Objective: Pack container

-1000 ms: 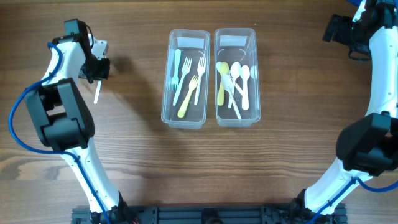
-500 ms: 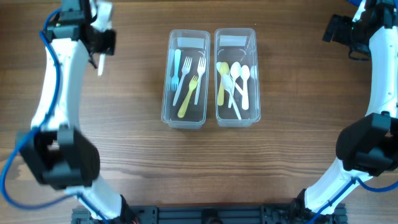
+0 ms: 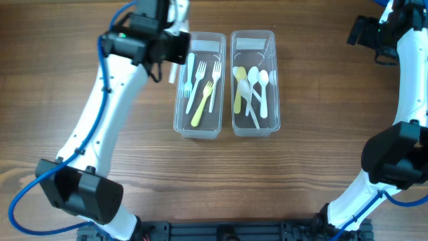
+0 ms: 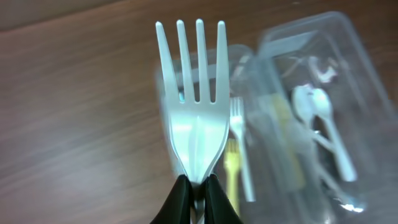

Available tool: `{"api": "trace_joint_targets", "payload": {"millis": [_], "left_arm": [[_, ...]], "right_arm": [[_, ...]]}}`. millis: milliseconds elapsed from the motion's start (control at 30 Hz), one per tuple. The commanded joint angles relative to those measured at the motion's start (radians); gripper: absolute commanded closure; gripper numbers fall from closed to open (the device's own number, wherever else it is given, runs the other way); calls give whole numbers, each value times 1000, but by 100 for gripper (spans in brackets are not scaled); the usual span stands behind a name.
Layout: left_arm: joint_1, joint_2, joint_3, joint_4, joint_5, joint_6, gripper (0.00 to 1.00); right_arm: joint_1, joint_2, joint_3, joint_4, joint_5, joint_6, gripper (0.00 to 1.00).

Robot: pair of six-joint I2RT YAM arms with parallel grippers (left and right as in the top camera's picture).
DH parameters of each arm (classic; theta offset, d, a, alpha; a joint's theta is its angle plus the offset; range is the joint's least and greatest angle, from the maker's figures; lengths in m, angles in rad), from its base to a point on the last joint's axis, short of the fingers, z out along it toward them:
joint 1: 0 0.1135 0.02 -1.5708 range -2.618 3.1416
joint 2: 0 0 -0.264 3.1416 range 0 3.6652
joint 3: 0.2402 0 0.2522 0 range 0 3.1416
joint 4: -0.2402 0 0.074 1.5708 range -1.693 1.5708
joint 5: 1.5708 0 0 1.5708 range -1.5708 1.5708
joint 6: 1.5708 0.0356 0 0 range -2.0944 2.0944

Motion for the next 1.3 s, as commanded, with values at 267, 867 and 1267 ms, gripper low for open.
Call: {"api": "trace_joint_targets", "payload": {"millis": [267,867,1267], "left_arm": [[-99,169,3,-19,18,-341,96],[-55,135,3,-19,15,-338,0],[269,-159,3,-23,-139,-338,0]], "right_arm": [[5,-6,14,3,13,-6,0],[5,-6,14,3,13,-5,0],[5,-6,14,3,13,-5,0]]}}
